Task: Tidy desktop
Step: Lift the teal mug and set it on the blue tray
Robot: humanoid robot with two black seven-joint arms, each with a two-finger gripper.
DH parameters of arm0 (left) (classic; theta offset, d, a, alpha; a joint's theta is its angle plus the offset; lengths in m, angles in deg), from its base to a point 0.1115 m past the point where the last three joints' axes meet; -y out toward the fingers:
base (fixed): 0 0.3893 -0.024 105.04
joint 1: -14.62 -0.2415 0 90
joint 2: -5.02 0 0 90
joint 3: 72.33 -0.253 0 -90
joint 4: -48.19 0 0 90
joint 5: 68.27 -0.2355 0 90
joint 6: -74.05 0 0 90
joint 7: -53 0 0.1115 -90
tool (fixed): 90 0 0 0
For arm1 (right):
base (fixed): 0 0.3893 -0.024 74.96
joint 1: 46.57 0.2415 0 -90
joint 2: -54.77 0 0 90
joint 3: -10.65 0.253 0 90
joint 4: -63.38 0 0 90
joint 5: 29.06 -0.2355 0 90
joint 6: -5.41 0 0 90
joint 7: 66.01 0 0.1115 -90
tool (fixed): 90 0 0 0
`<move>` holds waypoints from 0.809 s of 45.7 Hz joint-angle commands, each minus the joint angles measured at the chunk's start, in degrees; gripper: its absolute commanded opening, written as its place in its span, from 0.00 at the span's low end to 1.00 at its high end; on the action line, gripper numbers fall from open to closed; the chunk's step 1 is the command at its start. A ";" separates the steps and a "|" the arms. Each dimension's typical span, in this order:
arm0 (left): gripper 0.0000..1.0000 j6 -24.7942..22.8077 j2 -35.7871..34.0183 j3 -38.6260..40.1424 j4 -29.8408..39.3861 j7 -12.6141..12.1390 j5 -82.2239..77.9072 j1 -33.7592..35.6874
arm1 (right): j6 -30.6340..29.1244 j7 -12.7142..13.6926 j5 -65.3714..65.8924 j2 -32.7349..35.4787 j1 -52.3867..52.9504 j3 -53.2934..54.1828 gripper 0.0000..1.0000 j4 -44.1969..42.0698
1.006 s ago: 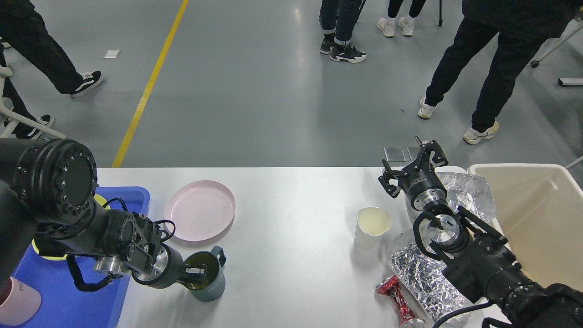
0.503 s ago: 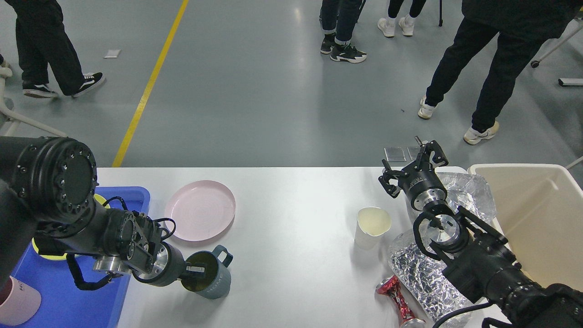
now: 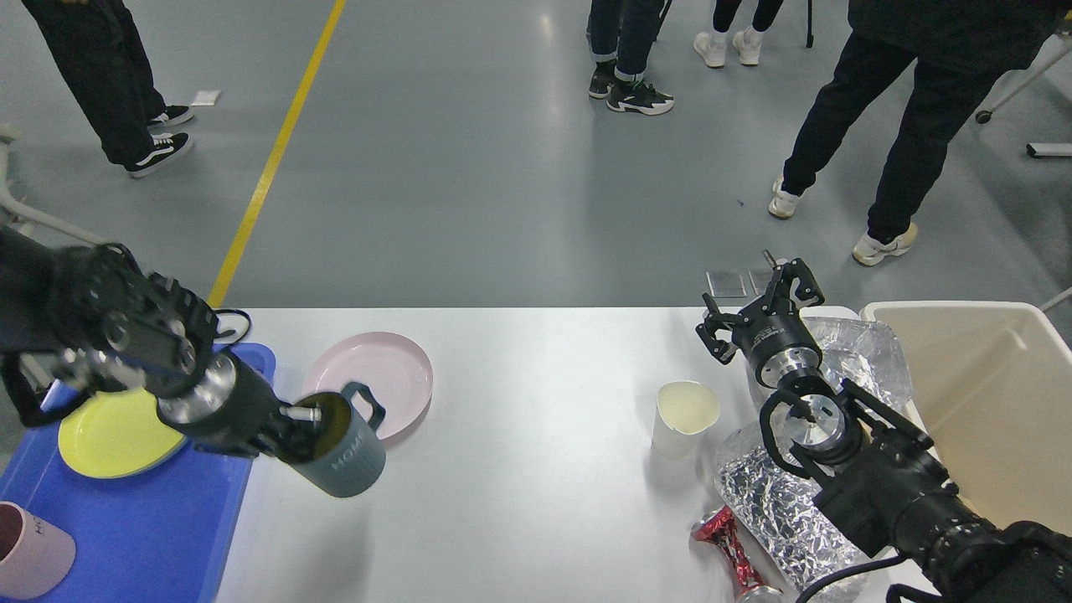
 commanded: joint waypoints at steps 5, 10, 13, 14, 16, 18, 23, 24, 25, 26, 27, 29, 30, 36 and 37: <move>0.00 -26.18 -8.61 -5.17 0.28 1.27 -0.33 25.62 | 0.00 0.01 -0.02 0.00 0.00 0.00 1.00 -0.01; 0.00 -26.18 -9.14 -8.33 0.19 2.24 -0.41 30.30 | 0.00 0.01 -0.02 0.00 0.00 0.00 1.00 -0.01; 0.00 -26.18 -9.05 -9.48 0.10 2.24 -0.94 30.04 | -0.09 0.01 -0.02 0.00 0.00 0.00 1.00 -0.01; 0.00 -26.18 -9.05 -9.74 0.10 2.24 -1.29 29.69 | -0.01 0.01 -0.02 0.00 0.00 0.00 1.00 -0.01; 0.00 -26.18 -9.14 -10.27 0.19 2.24 -2.08 28.64 | 0.00 0.01 -0.02 0.00 0.00 0.00 1.00 -0.01; 0.00 -26.18 -9.23 -10.53 0.19 2.24 -3.13 26.36 | 0.00 0.01 0.07 0.00 0.00 0.00 1.00 -0.01; 0.01 -20.86 -9.67 -10.80 0.02 2.33 -4.98 17.14 | 0.00 0.01 -0.02 0.00 0.00 0.00 1.00 -0.01; 0.01 -18.22 -9.67 -10.80 0.02 2.33 -5.07 14.77 | 0.00 0.01 -0.02 0.00 0.00 0.00 1.00 -0.01; 0.01 -15.59 -9.67 -10.89 0.02 2.24 -5.33 12.22 | -0.09 0.01 -0.02 0.00 0.00 0.00 1.00 -0.01; 0.01 -12.78 -9.58 -10.89 0.02 2.24 -5.60 9.59 | -0.01 0.01 -0.02 0.00 0.00 0.00 1.00 -0.01; 0.01 -10.23 -9.49 -10.80 0.02 2.24 -5.77 6.86 | 0.00 0.01 0.07 0.00 0.00 0.00 1.00 -0.01; 0.01 -4.95 -9.40 -10.80 -0.07 2.24 -6.21 1.50 | 0.00 0.01 -0.02 0.00 0.00 0.00 1.00 -0.01; 0.01 -2.49 -9.23 -10.80 -0.07 2.24 -6.48 -0.96 | -0.09 0.01 -0.02 0.00 0.00 0.00 1.00 -0.01; 0.01 9.74 -8.79 -10.89 -0.25 2.24 -7.79 -12.14 | 0.00 0.01 -0.02 0.00 0.00 0.00 1.00 -0.01; 0.02 11.06 -8.79 -10.89 -0.42 2.24 -7.80 -13.37 | 0.00 0.01 0.07 0.00 0.00 0.00 1.00 -0.01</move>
